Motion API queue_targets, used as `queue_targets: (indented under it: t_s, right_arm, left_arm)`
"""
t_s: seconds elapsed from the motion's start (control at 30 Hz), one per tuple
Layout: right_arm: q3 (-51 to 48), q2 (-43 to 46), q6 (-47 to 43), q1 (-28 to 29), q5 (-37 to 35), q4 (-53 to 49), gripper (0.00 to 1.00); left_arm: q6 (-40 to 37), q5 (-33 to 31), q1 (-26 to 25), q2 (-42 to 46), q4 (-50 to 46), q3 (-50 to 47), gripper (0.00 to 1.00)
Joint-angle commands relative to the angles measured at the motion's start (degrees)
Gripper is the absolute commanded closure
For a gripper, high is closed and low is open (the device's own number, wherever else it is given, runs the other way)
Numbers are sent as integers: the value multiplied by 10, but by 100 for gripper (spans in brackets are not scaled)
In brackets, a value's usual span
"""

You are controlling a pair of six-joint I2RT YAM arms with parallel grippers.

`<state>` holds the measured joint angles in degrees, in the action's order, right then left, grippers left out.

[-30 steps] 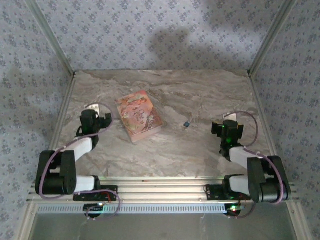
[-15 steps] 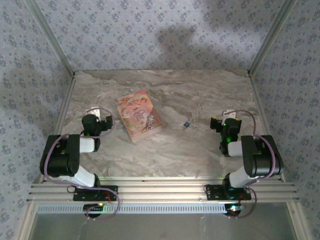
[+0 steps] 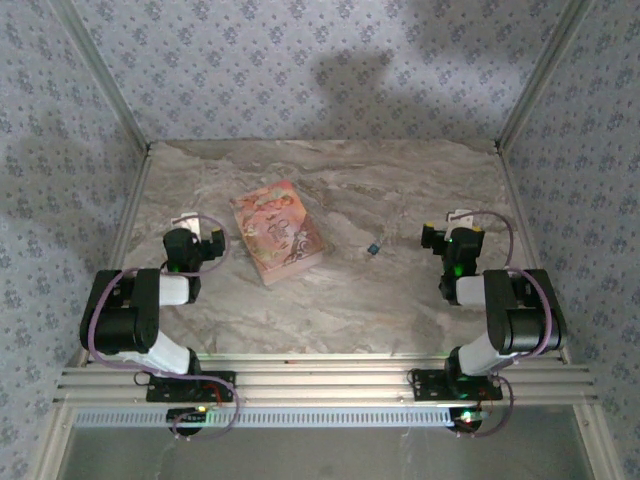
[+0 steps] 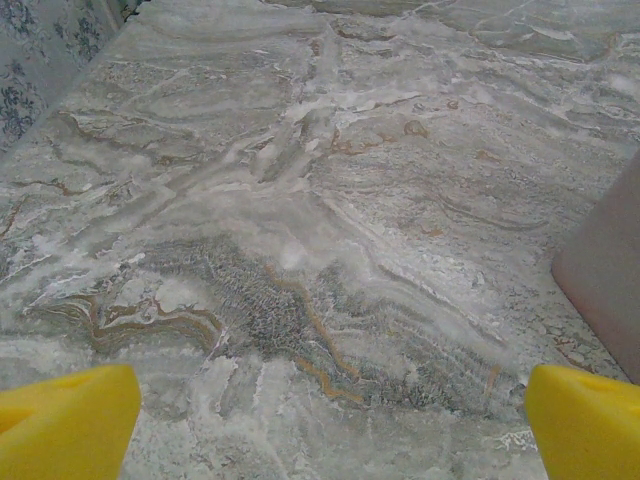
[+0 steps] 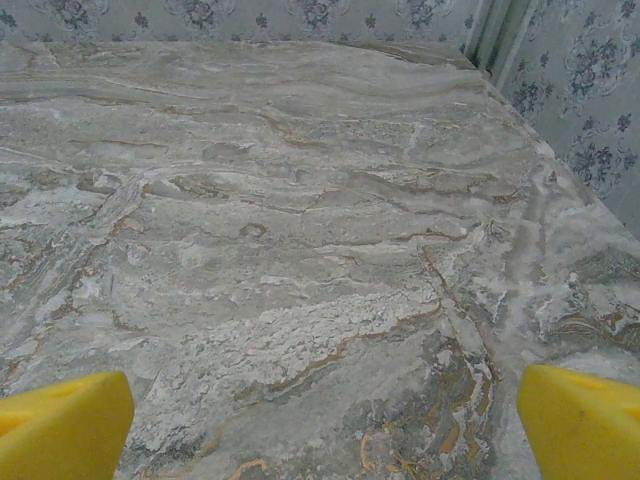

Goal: Unlock the padlock with the key

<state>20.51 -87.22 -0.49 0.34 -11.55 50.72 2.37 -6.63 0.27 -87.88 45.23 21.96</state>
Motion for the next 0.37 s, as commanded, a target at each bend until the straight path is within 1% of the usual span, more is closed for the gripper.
queue_targets:
  t_s: [0.0,0.33]
  right_arm:
    - [5,-1,7,-3,-8,-9,0]
    - [6,-2,7,-4,-1,-11,0]
  left_arm:
    - [-7,13,1,1,18,15,2]
    - [-7,13,1,1,18,15,2]
